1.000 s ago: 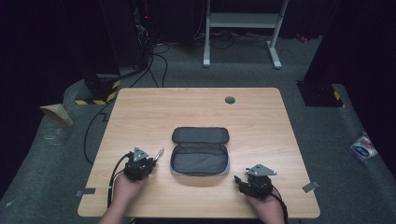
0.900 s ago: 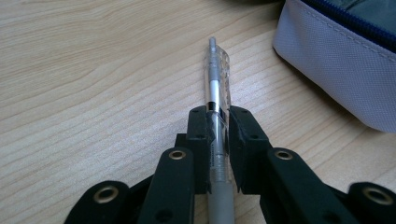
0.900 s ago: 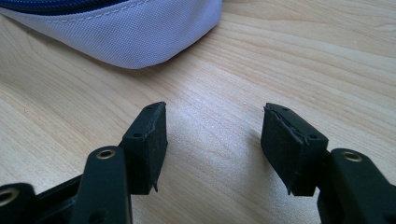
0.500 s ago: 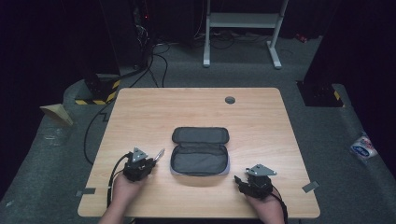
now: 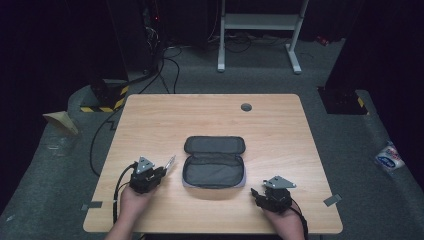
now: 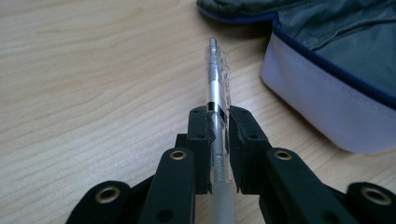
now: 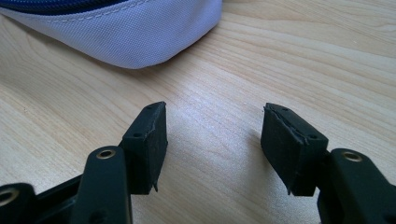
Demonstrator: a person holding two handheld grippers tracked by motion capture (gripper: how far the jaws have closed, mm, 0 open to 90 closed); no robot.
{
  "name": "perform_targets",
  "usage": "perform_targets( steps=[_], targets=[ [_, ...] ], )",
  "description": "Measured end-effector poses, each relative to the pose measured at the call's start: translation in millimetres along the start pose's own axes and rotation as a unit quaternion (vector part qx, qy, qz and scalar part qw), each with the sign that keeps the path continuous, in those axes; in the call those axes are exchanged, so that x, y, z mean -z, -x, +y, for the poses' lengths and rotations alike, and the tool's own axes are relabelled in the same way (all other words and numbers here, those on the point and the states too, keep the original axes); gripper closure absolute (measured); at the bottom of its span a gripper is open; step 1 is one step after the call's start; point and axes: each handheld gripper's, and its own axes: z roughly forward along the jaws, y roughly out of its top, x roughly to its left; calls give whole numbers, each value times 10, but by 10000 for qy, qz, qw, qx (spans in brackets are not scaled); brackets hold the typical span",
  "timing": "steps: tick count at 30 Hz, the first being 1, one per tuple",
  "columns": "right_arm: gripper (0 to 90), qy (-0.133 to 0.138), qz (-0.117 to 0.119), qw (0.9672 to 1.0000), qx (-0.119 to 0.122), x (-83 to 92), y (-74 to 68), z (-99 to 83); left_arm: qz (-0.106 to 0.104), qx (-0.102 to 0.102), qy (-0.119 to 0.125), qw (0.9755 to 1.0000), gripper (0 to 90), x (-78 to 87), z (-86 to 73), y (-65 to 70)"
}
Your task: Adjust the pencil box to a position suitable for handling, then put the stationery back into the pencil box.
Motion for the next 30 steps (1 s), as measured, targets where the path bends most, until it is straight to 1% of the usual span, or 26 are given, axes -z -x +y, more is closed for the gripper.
perform_targets(
  steps=[1, 4, 5, 6, 8, 9, 13, 16, 17, 18, 20, 23, 24, 27, 30],
  targets=[
    [404, 0, -1, 10000, 1, 0, 0, 0, 1, -45, 40, 10000, 792, 17, 7, 1],
    [404, 0, -1, 10000, 0, -1, 0, 0, 43, -97, 253, 9996, 792, 56, 23, 23],
    [404, 5, 1, 10000, 15, -2, 2, 2, 47, -83, 289, 9995, 791, 69, 29, 30],
    [404, 3, 0, 10000, 9, -3, 1, 2, 63, -122, 329, 9994, 792, 76, 36, 26],
    [404, 4, 3, 10000, 0, -4, 1, 3, 69, -121, 455, 9989, 792, 85, 49, 21],
    [404, 3, 5, 10000, 0, -4, 0, 3, 34, -70, 500, 9987, 792, 85, 52, 12],
    [404, 4, -15, 10000, -1, -3, -2, 2, -2, -39, 567, 9984, 792, 72, 66, -18],
    [404, 0, -19, 10000, -31, -5, -5, 6, -17, -53, 627, 9980, 792, 100, 81, -37],
    [405, 1, -19, 10000, -33, -5, -5, 6, -30, -15, 654, 9979, 792, 115, 84, -37],
    [405, 1, -22, 10000, -31, -5, -5, 6, -45, 2, 697, 9976, 792, 131, 89, -33],
    [405, 3, -30, 10000, -28, -6, -6, 6, -39, -45, 784, 9969, 792, 161, 103, -16],
    [405, 3, -38, 10000, -40, -5, -7, 6, -77, -42, 903, 9959, 792, 187, 132, 16],
    [405, 4, -39, 10000, -42, -5, -7, 5, -88, -58, 953, 9954, 792, 195, 141, 28],
    [405, 3, -35, 10000, -58, -4, -7, 5, -81, -210, 1055, 9942, 791, 217, 174, 78],
    [405, 9, -22, 10000, -52, -5, 1, 5, -138, -285, 1120, 9932, 791, 244, 181, 117]
  ],
)
